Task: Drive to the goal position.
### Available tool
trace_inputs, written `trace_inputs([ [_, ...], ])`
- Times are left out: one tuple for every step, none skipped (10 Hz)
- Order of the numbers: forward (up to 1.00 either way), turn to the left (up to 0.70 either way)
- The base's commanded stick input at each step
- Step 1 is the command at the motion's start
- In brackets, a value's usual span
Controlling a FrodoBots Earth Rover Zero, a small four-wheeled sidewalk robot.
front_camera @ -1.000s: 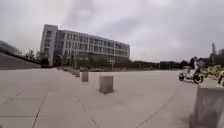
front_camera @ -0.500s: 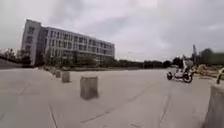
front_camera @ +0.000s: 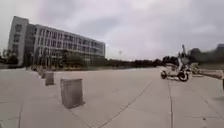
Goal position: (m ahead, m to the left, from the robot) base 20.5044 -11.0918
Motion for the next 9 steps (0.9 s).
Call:
trace_inputs([
  [1.0, -0.4],
  [1.0, -0.4],
  [1.0, -0.4],
  [1.0, -0.4],
  [1.0, -0.4],
  [1.0, -0.15],
  [1.0, 0.0],
  [1.0, 0.0],
  [1.0, 0.0],
])
